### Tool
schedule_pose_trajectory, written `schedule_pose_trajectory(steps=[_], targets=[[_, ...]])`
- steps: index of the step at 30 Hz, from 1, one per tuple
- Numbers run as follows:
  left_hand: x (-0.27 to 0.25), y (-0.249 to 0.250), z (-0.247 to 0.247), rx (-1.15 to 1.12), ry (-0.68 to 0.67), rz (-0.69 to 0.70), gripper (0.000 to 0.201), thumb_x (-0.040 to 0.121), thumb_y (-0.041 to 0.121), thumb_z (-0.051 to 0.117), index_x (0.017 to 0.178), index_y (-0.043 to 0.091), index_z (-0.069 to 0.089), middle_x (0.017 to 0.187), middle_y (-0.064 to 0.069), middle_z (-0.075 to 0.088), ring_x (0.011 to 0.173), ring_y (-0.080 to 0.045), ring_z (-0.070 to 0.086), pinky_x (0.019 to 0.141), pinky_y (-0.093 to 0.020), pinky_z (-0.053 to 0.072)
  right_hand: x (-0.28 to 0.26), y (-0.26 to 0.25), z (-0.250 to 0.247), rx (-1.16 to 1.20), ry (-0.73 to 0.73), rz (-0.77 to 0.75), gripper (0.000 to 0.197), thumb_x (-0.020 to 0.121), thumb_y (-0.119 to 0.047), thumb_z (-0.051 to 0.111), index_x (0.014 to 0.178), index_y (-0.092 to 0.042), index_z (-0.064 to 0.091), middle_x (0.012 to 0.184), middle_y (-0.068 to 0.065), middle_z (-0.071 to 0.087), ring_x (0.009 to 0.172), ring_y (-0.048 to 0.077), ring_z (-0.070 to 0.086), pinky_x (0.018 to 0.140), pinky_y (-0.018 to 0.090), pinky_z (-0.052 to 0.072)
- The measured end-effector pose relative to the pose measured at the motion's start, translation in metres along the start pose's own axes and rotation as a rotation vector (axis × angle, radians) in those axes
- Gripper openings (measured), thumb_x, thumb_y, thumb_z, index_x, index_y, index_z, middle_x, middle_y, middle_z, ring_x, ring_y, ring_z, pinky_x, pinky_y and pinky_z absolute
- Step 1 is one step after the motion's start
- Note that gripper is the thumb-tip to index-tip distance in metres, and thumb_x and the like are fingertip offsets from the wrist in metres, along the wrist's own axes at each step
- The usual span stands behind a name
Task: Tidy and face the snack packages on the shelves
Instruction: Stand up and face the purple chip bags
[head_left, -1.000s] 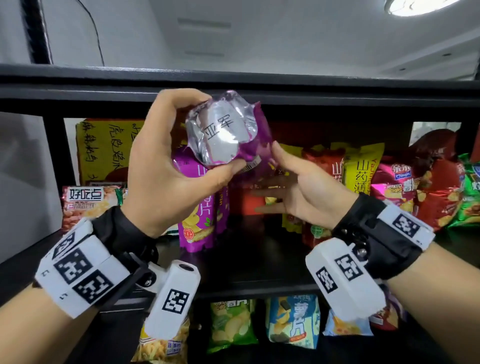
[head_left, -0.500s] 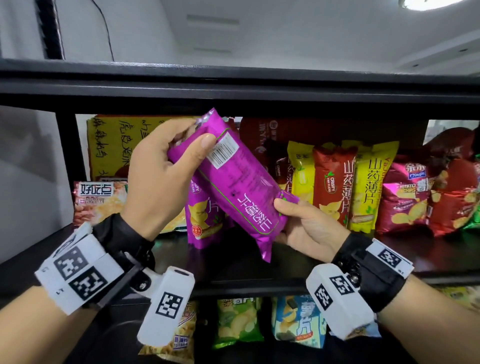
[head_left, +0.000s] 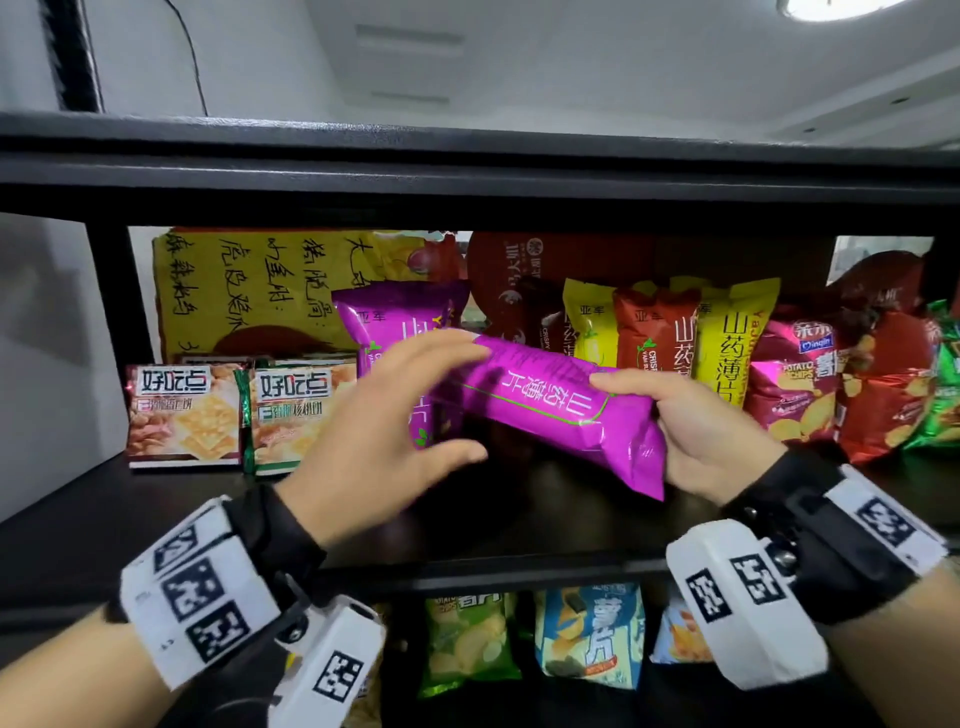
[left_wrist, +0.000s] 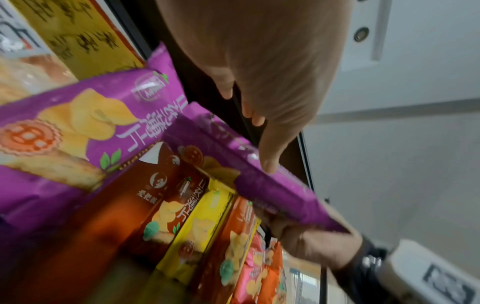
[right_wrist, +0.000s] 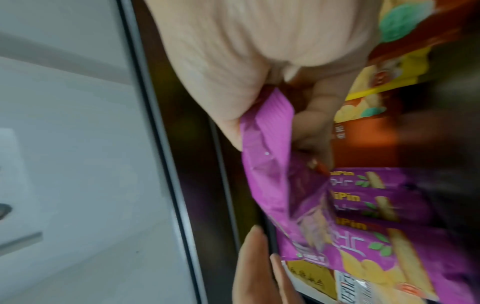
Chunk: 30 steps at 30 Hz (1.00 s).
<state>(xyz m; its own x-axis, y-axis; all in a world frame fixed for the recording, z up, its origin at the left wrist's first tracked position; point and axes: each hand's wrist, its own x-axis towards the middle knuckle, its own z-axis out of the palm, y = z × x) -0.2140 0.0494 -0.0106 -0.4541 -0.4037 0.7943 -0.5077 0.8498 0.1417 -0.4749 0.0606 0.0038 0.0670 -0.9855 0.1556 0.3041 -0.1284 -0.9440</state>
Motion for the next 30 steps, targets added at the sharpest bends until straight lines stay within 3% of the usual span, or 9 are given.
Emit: schedule_pose_trajectory(steps=[5,7,9,11,14,17,22,26,30], targets=[[0.017,0.011,0.034,0.140,-0.176,0.084,0.116,0.062,0.045,0.091,0.157,0.027,0.025,0.159,0.007,0.032,0.148,-0.009,0.023,0.124,-0.045,0.017,-0.017,-0.029,0.006,-0.082,-0.042,0.018,0.037,0.072,-0.019,0.066,0.104,-0.003,0.061,0.102,0.021,0.070,0.079,0.032,0.071,0.062,0.039,0.061],[0.028,0.012,0.041,0.026,-0.099,0.026,0.109,0.065,0.038,0.091,0.154,0.027,0.029,0.152,0.005,0.042,0.141,-0.009,0.033,0.119,-0.032,0.027,-0.027,-0.036,0.011,-0.099,-0.081,0.008,0.048,0.084,-0.039,0.057,0.114,-0.002,0.060,0.095,0.022,0.065,0.067,0.030,0.065,0.050,0.031,0.054],[0.039,0.010,0.043,-0.166,-0.005,-0.049,0.089,0.071,0.031,0.089,0.143,0.031,0.037,0.135,0.010,0.056,0.124,-0.004,0.052,0.102,-0.015,0.041,-0.033,-0.040,0.012,-0.109,-0.132,0.002,0.076,0.084,-0.064,0.045,0.121,0.000,0.060,0.093,0.021,0.063,0.061,0.025,0.058,0.041,0.025,0.046],[0.047,0.008,0.043,-0.331,0.059,-0.137,0.072,0.073,0.028,0.085,0.131,0.033,0.042,0.121,0.014,0.064,0.110,0.000,0.063,0.089,-0.018,0.051,-0.034,-0.040,0.013,-0.226,-0.071,-0.070,0.086,0.079,-0.074,0.041,0.118,-0.002,0.065,0.096,0.015,0.064,0.072,0.023,0.059,0.047,0.026,0.047],[0.052,0.005,0.045,-0.701,0.100,-0.293,0.064,0.073,0.013,0.087,0.122,0.029,0.050,0.119,0.000,0.071,0.108,-0.015,0.070,0.089,-0.035,0.058,-0.027,-0.027,0.018,-0.437,0.046,-0.221,0.063,0.078,-0.060,0.053,0.119,-0.013,0.067,0.115,0.008,0.066,0.104,0.026,0.062,0.078,0.037,0.056],[0.052,0.005,0.048,-1.035,0.105,-0.400,0.053,0.072,0.006,0.079,0.120,0.012,0.057,0.111,-0.011,0.075,0.098,-0.024,0.073,0.083,-0.039,0.060,-0.018,-0.007,0.023,-0.496,-0.046,-0.153,0.048,0.083,-0.036,0.066,0.125,-0.014,0.063,0.121,0.004,0.070,0.119,0.025,0.062,0.102,0.045,0.049],[0.045,0.000,0.053,-1.215,0.029,-0.523,0.056,0.076,0.007,0.073,0.128,0.000,0.056,0.109,-0.016,0.074,0.093,-0.028,0.074,0.075,-0.035,0.060,-0.006,0.021,0.023,-0.382,-0.219,0.017,0.051,0.076,-0.029,0.073,0.120,-0.006,0.066,0.116,0.015,0.073,0.106,0.027,0.070,0.096,0.050,0.054],[0.039,-0.011,0.056,-1.208,-0.002,-0.565,0.056,0.077,0.014,0.078,0.128,0.002,0.057,0.111,-0.015,0.074,0.098,-0.029,0.073,0.080,-0.037,0.060,0.006,0.029,0.019,-0.436,-0.215,-0.013,0.034,0.084,-0.026,0.073,0.112,-0.006,0.072,0.109,0.013,0.075,0.101,0.025,0.073,0.086,0.039,0.060],[0.034,-0.018,0.060,-0.950,0.133,-0.585,0.056,0.066,0.022,0.086,0.114,0.015,0.056,0.110,-0.007,0.075,0.106,-0.029,0.071,0.090,-0.045,0.058,0.012,0.037,0.017,-0.611,-0.071,-0.178,0.016,0.084,-0.011,0.076,0.098,-0.005,0.076,0.095,0.010,0.078,0.086,0.020,0.074,0.081,0.032,0.059]])
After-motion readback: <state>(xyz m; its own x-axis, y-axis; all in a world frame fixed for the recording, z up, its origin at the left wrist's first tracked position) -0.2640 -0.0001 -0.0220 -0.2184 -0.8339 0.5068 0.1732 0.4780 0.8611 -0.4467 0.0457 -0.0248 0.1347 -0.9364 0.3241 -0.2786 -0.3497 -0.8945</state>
